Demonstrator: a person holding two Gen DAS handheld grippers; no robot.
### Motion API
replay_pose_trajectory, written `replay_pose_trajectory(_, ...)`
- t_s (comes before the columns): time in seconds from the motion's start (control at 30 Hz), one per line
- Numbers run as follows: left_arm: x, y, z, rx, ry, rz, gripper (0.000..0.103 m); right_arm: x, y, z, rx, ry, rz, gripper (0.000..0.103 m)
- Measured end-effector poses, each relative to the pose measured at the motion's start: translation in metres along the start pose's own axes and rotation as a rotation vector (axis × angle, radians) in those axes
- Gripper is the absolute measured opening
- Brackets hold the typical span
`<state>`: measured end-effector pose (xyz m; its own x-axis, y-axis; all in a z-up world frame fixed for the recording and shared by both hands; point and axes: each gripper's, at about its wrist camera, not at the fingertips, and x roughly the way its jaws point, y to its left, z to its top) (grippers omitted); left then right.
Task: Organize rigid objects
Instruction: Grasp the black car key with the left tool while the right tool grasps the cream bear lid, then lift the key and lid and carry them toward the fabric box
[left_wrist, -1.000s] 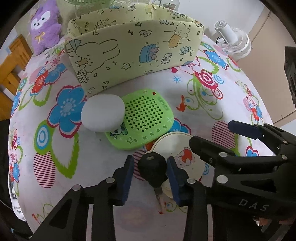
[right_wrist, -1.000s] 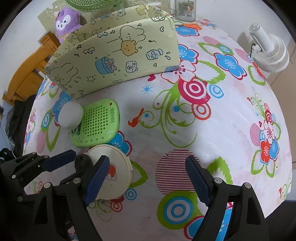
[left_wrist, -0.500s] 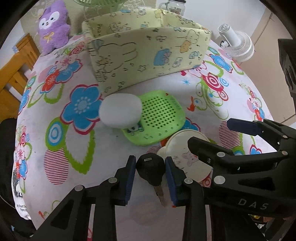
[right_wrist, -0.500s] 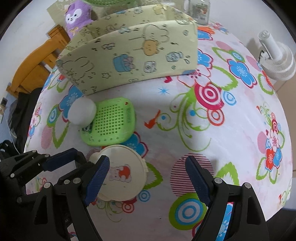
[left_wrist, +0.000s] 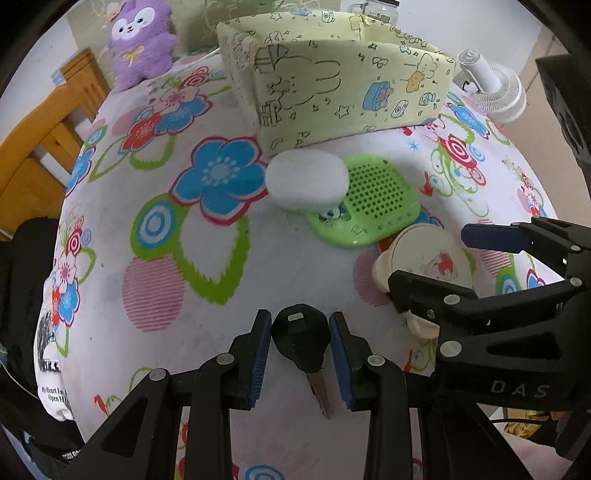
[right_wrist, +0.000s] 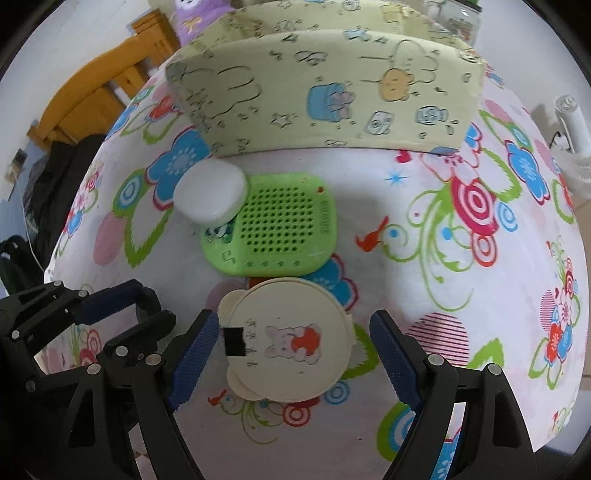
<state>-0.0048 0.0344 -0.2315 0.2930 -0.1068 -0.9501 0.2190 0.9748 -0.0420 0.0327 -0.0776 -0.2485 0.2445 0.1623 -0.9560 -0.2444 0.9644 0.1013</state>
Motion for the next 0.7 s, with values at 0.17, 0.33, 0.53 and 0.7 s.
replay_pose_trajectory(0.17,0.001,-0.002,-0.007,-0.002,0.012,0.000,0.032,0.008,0.004,-0.003,-0.026,0.014,-0.039,0.086)
replay_pose_trajectory(0.33,0.001,-0.006,-0.011,-0.009,-0.004,0.016,0.032,0.011,0.008,-0.005,-0.039,0.010,-0.065,0.089)
replay_pose_trajectory(0.53,0.001,-0.004,-0.010,-0.033,0.001,0.019,0.032,0.011,0.010,-0.008,-0.010,-0.043,-0.074,0.089)
replay_pose_trajectory(0.7,0.002,-0.008,-0.011,-0.030,0.000,0.030,0.032,0.009,0.012,-0.011,-0.004,-0.066,-0.132,0.079)
